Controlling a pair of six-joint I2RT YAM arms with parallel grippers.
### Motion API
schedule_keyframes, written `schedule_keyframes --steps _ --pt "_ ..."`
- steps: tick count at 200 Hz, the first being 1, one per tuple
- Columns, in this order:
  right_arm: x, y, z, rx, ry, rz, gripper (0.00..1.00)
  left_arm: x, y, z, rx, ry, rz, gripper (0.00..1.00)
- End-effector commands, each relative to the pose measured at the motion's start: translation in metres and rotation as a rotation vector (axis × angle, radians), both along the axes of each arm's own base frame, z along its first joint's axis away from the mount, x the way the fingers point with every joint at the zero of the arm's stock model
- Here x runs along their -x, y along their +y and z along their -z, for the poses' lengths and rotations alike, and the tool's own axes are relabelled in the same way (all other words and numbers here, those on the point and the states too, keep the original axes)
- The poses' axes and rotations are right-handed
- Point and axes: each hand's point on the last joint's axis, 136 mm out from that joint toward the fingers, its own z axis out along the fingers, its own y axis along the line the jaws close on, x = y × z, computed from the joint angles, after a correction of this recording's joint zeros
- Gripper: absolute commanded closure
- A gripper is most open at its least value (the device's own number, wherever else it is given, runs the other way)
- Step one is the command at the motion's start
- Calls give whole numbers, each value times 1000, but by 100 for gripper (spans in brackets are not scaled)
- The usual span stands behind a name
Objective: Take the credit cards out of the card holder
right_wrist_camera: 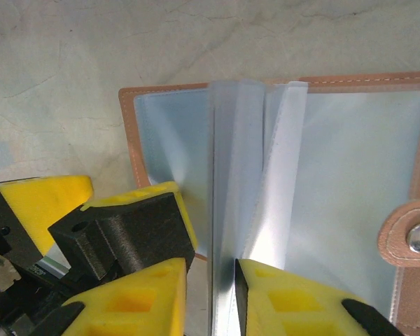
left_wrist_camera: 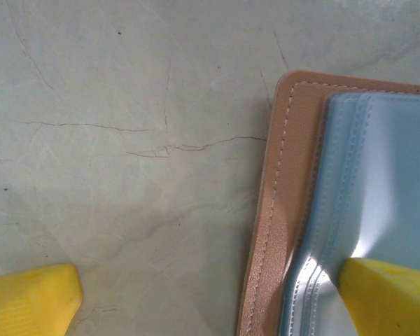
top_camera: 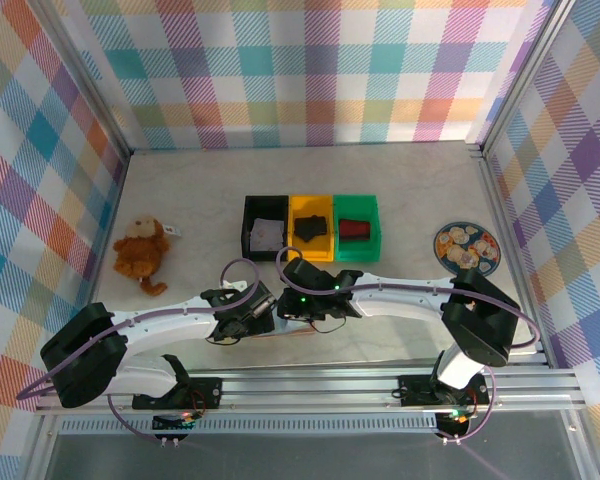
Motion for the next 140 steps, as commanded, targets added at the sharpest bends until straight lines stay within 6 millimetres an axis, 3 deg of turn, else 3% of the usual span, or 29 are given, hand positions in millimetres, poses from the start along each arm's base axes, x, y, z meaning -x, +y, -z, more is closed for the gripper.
schedule_keyframes --steps 1,48,140 --pt "3 6 -14 -50 -18 -14 70 19 -13 34 76 97 27 4" --pt "1 5 -23 -68 -37 -8 65 19 -12 34 74 95 27 4" --pt "2 5 -21 -65 -32 -2 74 19 -12 33 77 94 26 4"
